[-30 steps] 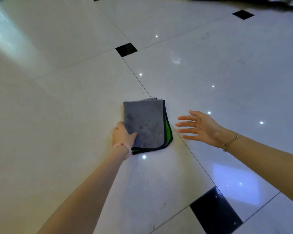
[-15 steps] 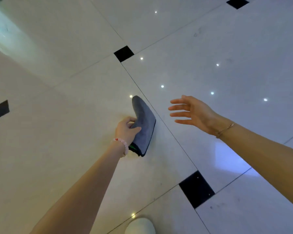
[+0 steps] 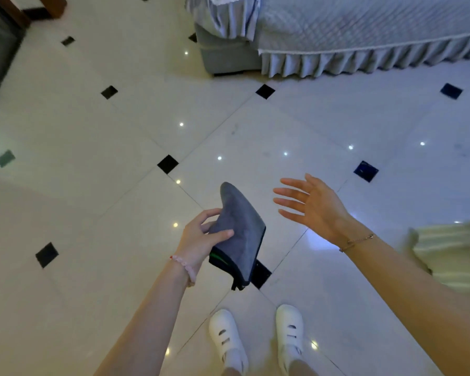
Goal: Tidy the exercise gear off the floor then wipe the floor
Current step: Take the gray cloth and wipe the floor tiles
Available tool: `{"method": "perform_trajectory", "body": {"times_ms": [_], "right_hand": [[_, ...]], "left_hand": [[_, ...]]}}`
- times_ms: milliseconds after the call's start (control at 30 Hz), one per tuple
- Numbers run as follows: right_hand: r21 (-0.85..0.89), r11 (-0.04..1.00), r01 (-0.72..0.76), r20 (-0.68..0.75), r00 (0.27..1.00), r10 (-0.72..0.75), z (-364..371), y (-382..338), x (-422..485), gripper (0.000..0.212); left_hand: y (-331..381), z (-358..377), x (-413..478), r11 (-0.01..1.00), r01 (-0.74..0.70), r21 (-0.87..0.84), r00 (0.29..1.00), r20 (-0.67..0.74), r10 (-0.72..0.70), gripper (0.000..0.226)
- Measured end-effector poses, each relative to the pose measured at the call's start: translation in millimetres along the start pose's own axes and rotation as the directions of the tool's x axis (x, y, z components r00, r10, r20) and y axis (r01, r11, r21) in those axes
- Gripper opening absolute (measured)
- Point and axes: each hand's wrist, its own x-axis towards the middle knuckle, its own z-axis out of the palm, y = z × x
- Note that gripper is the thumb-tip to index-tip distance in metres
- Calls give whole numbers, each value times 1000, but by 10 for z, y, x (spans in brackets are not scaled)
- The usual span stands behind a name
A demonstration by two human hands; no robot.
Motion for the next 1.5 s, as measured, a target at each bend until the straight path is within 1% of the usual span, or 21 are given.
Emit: {"method": "perform_trajectory", "body": {"times_ms": [133,333,400,533,733,867,933,1067,1133,1200,1267,1333,1400,1500], "right_hand": [[43,996,81,-72,994,-77,-335,-539,-715,46],[88,979,183,-157,973,-168,-898,-1060,-1436,44],[102,971,218,-176,964,-198,-1096,-1165,-1629,43],[176,940,292,-223,942,-251,-1449,-1345,-1937,41],[250,889,383,-300,904,-305,-1830,-1547,-2232,42],[282,841,462,-363,862,-353,-2106,-1674,-2357,40],[282,822,494,-384,844,-375,-2234,-1744,-2383,38],[281,773,569,-455,788,-414,-2498,-1921,-2353,37],[264,747,610,-505,747,-432,-2661,-2041,-2295,38],[244,733,634,-548,714,-436,-2832,-2185,-2198,41],[225,742,631,-556,709,-434,-2967,-2345,-2058,46],[264,747,611,-526,740,-419,-3074,-2520,-1896,52],[324,735,596,-480,773,-415,-3172,-2688,-1757,61],[332,740,584,-477,781,-403,-3365,-2882,-1645,71]], "left_hand": [[603,562,-502,992,-116,47,993,16,115,40],[1189,1447,-934,931,-335,143,941,93,324,33],[1326,1696,-1026,906,-380,186,924,121,363,33],[1561,2109,-1150,865,-460,200,885,188,427,26],[1896,2650,-1205,765,-592,253,798,316,513,23],[2151,2911,-1096,703,-658,268,724,483,494,26],[2325,3038,-993,657,-696,290,678,567,468,26],[2728,3351,-746,551,-770,321,567,741,361,24],[2951,3520,-591,549,-783,292,511,805,301,22],[3176,3715,-429,569,-789,232,437,863,254,20],[3392,3962,-238,589,-786,185,379,898,224,26],[3597,4268,-8,597,-783,174,356,913,201,28],[3758,4593,233,609,-773,178,352,918,179,23],[3916,5063,567,644,-743,183,364,918,158,23]]}}
